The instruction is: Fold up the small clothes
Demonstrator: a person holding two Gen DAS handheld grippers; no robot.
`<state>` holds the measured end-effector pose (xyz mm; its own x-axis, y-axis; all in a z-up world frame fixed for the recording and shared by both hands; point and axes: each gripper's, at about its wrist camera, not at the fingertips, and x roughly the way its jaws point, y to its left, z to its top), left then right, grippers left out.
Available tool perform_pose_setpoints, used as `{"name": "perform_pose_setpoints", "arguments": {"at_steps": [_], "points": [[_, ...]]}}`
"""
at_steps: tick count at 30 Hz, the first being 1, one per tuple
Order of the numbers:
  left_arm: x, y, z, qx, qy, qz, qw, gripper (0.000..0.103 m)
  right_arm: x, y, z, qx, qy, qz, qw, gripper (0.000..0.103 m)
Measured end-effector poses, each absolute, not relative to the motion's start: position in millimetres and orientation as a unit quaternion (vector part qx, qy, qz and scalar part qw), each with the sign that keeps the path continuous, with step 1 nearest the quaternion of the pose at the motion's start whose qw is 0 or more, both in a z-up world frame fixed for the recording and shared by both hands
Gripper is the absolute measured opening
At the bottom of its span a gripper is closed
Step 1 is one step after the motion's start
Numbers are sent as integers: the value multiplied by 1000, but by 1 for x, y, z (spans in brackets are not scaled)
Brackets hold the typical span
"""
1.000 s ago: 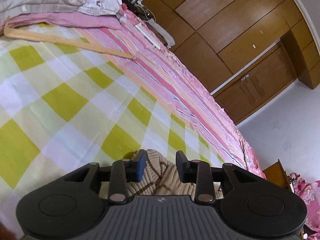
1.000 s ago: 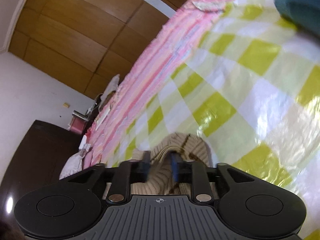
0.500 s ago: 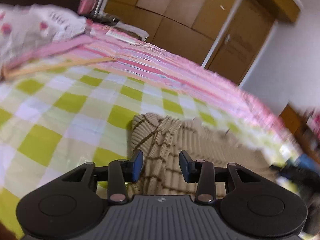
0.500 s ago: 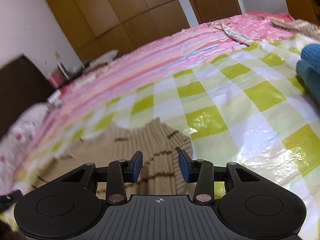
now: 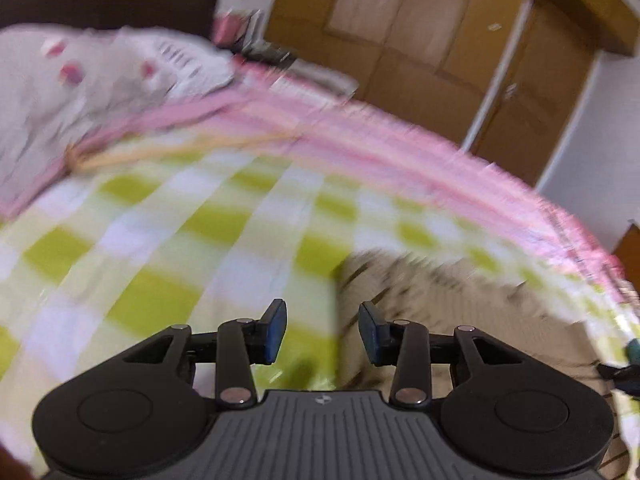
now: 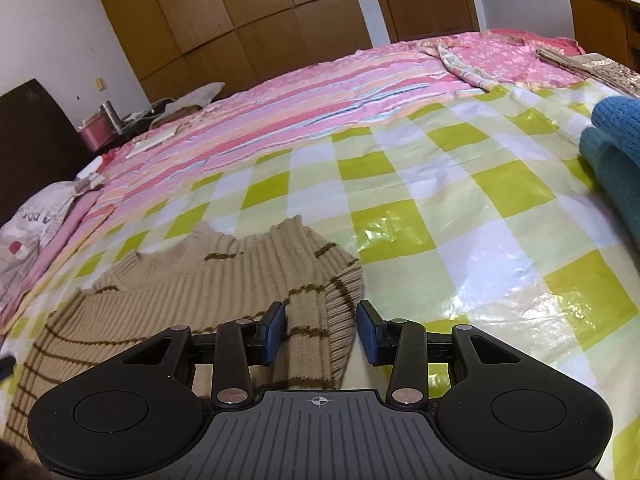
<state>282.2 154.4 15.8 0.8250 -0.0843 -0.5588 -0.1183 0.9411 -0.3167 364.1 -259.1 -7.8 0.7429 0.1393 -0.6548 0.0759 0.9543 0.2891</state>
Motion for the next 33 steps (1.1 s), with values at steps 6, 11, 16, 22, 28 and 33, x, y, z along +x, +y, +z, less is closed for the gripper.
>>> {"name": "perform_pose_setpoints", "arguments": {"at_steps": [6, 11, 16, 22, 28, 33], "points": [[334, 115, 18, -90, 327, -21, 941, 33, 356, -256, -5, 151, 355, 22, 923, 39], [362, 96, -1, -48, 378, -18, 925, 21, 354, -258, -5, 151, 354, 33, 923, 39], [360, 89, 4, -27, 379, -33, 924, 16, 354, -266, -10, 166, 359, 35, 918, 39], [367, 81, -1, 2, 401, -58, 914, 17, 353, -269, -13, 179, 362, 37, 914, 39], [383, 77, -1, 15, 419, -54, 906, 24, 353, -268, -13, 180, 363, 38, 913, 39], [386, 75, 2, 31, 421, -45, 905, 15, 352, -269, -14, 183, 363, 40, 913, 39]]}}
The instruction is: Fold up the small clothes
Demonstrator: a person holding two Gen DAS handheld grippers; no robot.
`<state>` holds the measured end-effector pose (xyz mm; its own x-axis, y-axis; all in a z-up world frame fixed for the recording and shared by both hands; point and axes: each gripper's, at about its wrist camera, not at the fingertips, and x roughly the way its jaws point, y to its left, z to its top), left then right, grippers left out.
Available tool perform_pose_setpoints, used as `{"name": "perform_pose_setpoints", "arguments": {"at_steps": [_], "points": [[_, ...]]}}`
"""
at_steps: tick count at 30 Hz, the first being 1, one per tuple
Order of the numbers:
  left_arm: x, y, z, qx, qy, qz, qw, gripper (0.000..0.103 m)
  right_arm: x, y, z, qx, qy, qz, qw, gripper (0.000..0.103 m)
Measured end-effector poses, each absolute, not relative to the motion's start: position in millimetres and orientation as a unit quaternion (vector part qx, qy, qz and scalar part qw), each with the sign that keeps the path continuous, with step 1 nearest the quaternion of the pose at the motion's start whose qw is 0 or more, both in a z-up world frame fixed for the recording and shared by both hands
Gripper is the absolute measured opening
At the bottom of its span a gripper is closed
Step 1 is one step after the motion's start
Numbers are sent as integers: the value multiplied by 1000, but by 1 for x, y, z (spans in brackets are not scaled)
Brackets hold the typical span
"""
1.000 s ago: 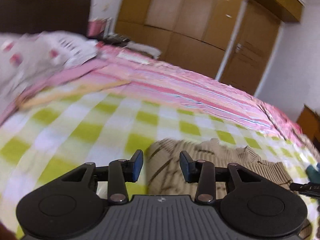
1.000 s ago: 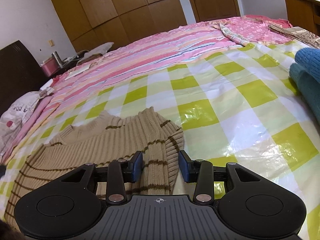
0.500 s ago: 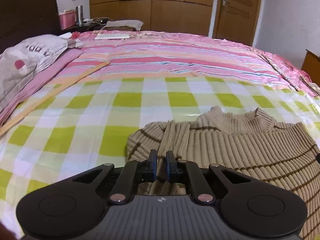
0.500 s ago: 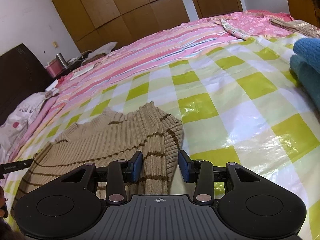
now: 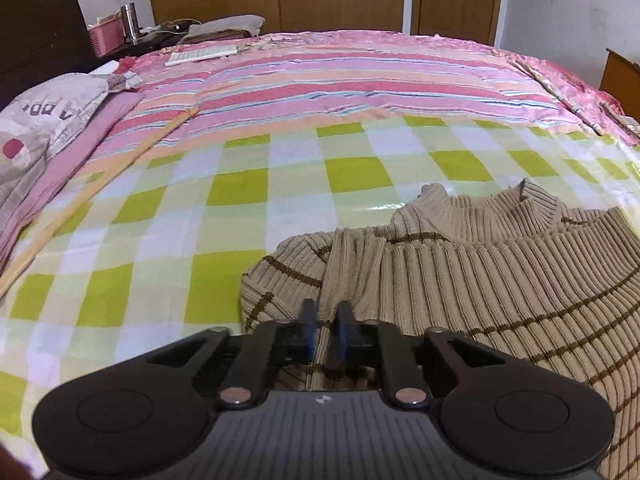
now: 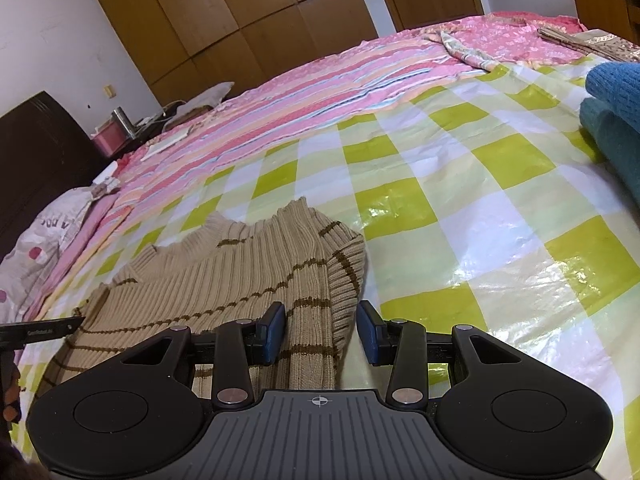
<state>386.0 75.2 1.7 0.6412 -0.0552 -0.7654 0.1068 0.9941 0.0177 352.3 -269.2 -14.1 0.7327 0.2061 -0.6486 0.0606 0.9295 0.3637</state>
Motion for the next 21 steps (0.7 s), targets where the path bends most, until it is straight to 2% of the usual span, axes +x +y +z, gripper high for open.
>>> {"name": "perform_pose_setpoints", "arguments": {"at_steps": [3, 7, 11, 18, 19, 21], "points": [[377, 79, 6, 32, 399, -22, 916, 13, 351, -271, -15, 186, 360, 39, 914, 39], [367, 111, 12, -47, 377, 3, 925, 12, 350, -274, -14, 183, 353, 37, 917, 36], [373, 114, -10, -32, 390, 24, 920, 13, 355, -272, -21, 181, 360, 30, 915, 36], [350, 123, 9, -66, 365, 9, 929, 14, 349, -274, -10, 185, 355, 37, 916, 39], [342, 127, 13, -74, 361, 3, 930, 15, 346, -275, -8, 185, 355, 44, 915, 41], [325, 134, 19, -88, 361, -6, 928, 20, 341, -275, -7, 184, 359, 52, 914, 56]]}}
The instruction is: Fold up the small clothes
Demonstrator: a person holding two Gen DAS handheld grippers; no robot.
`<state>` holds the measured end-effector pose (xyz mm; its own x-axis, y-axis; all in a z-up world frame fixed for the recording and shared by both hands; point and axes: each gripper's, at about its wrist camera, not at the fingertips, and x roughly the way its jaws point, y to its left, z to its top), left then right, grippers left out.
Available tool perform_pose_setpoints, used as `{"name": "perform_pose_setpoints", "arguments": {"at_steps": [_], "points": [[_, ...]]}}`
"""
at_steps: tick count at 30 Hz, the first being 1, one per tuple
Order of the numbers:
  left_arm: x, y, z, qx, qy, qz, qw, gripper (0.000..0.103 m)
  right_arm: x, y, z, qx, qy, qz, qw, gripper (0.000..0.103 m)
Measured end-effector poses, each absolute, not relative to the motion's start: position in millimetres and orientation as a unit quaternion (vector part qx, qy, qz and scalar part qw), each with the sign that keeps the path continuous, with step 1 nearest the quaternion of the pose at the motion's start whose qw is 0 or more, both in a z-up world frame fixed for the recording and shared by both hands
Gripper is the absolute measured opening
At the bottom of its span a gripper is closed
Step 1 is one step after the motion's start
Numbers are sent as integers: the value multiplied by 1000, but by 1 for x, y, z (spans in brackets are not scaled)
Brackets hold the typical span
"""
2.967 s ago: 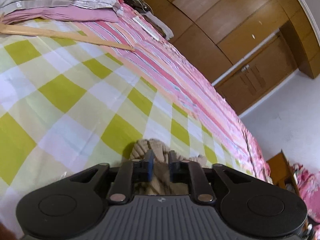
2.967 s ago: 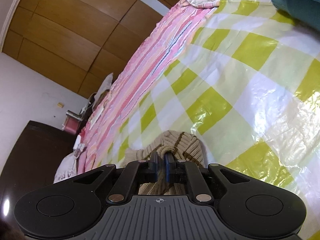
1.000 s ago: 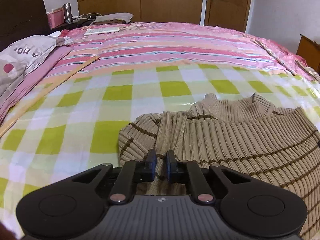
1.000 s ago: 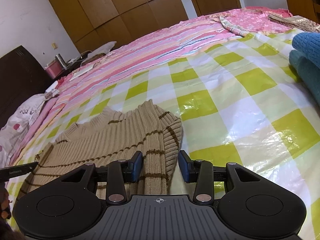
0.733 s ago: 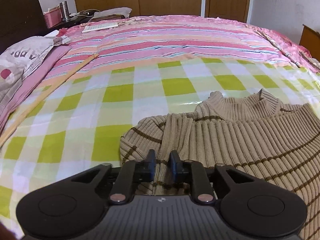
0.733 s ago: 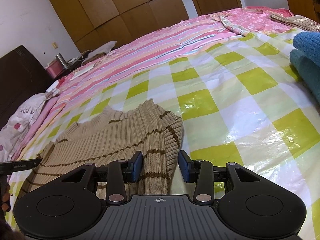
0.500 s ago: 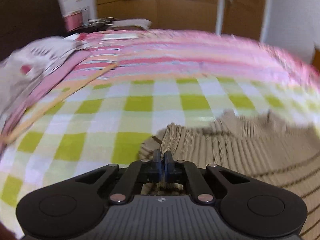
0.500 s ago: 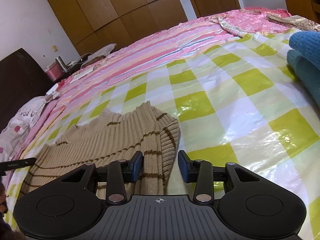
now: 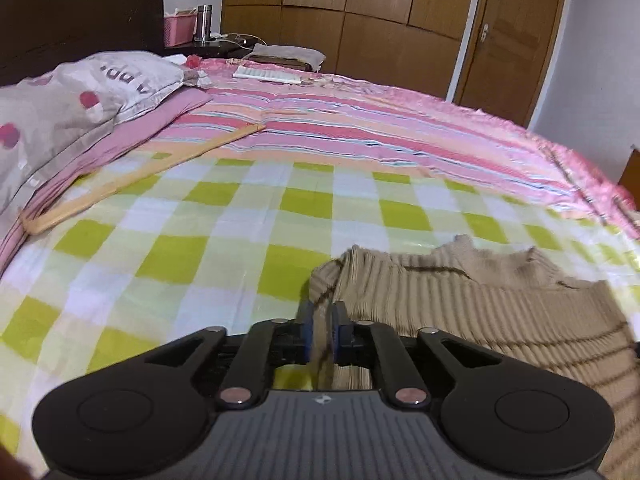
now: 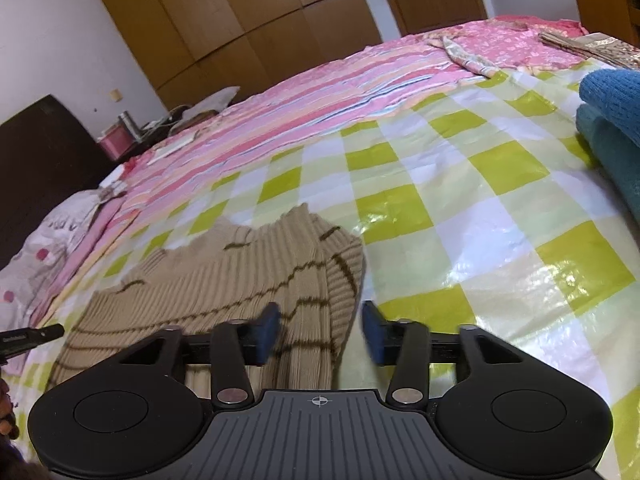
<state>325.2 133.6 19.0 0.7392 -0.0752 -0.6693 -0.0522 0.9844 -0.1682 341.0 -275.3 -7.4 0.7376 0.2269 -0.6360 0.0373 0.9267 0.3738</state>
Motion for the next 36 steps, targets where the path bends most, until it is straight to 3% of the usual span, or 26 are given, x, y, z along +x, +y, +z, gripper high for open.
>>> {"name": "perform_pose_setpoints", "arguments": {"at_steps": [5, 10, 13, 15, 16, 18, 21, 36], "points": [[273, 146, 16, -147, 364, -39, 919, 43, 327, -275, -16, 201, 382, 80, 898, 58], [261, 141, -15, -168, 399, -43, 900, 49, 319, -268, -18, 191, 380, 84, 901, 58], [261, 138, -20, -182, 392, -44, 901, 48, 318, -267, -18, 203, 389, 98, 893, 58], [263, 136, -21, -184, 398, -53, 897, 30, 317, -261, -21, 186, 394, 97, 895, 55], [265, 135, -21, -189, 409, -65, 891, 26, 316, -258, -20, 177, 395, 94, 897, 51], [264, 133, -22, -181, 415, -74, 888, 24, 318, -256, -21, 187, 405, 103, 889, 30], [258, 134, -19, -185, 424, -86, 882, 22, 317, -254, -21, 190, 416, 104, 883, 24], [153, 138, -11, -183, 474, -110, 854, 21, 217, -271, -3, 178, 475, 137, 851, 19]]}}
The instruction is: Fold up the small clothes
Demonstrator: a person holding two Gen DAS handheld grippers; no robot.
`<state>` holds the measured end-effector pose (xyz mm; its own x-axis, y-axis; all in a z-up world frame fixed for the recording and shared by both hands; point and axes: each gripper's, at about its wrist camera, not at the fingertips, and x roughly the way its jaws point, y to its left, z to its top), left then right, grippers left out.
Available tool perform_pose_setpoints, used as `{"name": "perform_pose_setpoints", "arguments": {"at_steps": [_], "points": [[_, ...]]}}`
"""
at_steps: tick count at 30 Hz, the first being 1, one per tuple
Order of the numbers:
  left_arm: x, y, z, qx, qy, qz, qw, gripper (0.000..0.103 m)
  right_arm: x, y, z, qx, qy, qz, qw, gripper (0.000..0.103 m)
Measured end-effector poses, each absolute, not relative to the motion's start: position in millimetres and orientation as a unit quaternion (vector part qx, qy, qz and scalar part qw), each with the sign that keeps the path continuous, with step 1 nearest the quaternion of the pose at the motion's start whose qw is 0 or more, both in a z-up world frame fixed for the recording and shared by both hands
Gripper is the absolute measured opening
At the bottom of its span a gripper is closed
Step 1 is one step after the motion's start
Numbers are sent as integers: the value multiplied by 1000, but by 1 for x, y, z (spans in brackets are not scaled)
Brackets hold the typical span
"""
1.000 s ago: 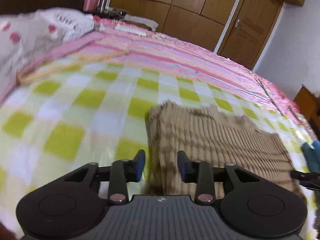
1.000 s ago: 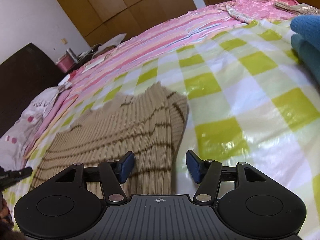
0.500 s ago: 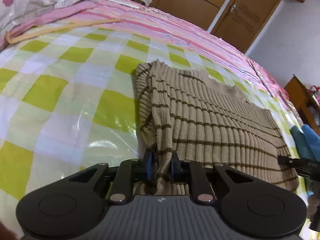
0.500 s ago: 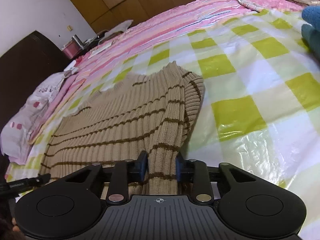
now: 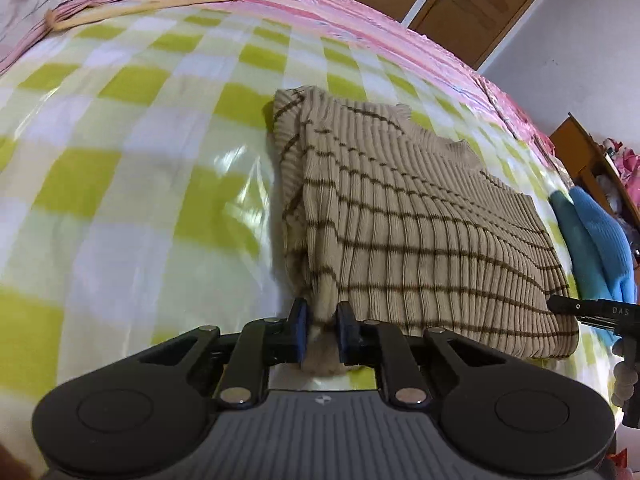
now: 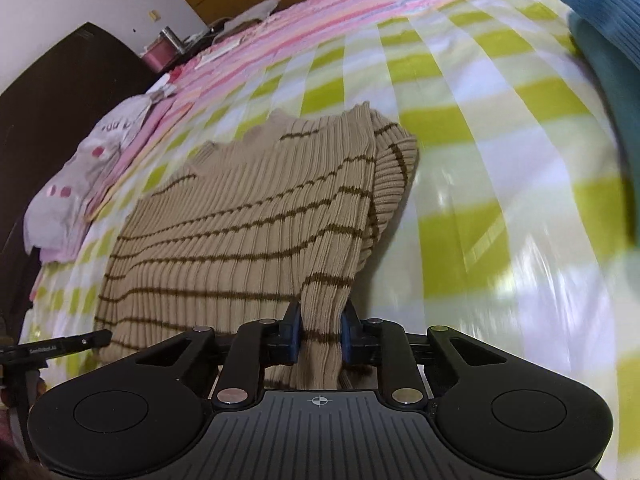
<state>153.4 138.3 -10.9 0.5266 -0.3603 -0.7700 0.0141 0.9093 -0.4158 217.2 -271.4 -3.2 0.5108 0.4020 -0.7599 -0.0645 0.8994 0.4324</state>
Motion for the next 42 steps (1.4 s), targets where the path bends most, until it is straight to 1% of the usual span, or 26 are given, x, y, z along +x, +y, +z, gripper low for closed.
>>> {"name": "perform_pose_setpoints", "arguments": {"at_steps": [5, 9, 11, 12, 14, 17, 23, 25, 27, 29, 34, 37, 39, 42], "points": [[140, 133, -6, -154, 459, -83, 871, 21, 205, -263, -1, 125, 466, 114, 869, 22], [137, 126, 6, -113, 428, -58, 895, 21, 209, -262, 4, 132, 455, 99, 875, 23], [133, 127, 8, -109, 421, -57, 899, 21, 206, -265, 6, 129, 449, 93, 879, 24], [131, 127, 8, -108, 422, -54, 899, 21, 204, -267, 6, 128, 448, 89, 880, 28], [128, 127, 3, -96, 427, -38, 898, 21, 201, -272, 6, 133, 448, 82, 880, 33], [120, 126, 5, -90, 421, -31, 902, 21, 202, -277, 2, 151, 450, 78, 877, 33], [99, 105, 32, -52, 379, -49, 923, 21, 198, -290, 6, 201, 431, 72, 877, 35], [93, 89, 38, -37, 370, -72, 926, 21, 197, -295, 7, 214, 425, 72, 876, 37], [87, 64, 40, -15, 359, -98, 928, 21, 197, -302, 8, 228, 418, 70, 877, 41], [83, 38, 38, 5, 352, -129, 927, 22, 198, -308, 7, 241, 413, 69, 876, 42], [74, -42, 18, 71, 358, -218, 905, 22, 208, -316, 3, 256, 414, 73, 871, 46], [69, -83, 7, 102, 349, -257, 895, 23, 216, -321, 1, 263, 415, 78, 868, 48], [69, -103, 1, 113, 343, -273, 892, 26, 221, -324, -1, 268, 417, 83, 865, 49], [69, -131, -6, 140, 326, -283, 891, 26, 228, -328, -2, 268, 418, 85, 864, 50]]}}
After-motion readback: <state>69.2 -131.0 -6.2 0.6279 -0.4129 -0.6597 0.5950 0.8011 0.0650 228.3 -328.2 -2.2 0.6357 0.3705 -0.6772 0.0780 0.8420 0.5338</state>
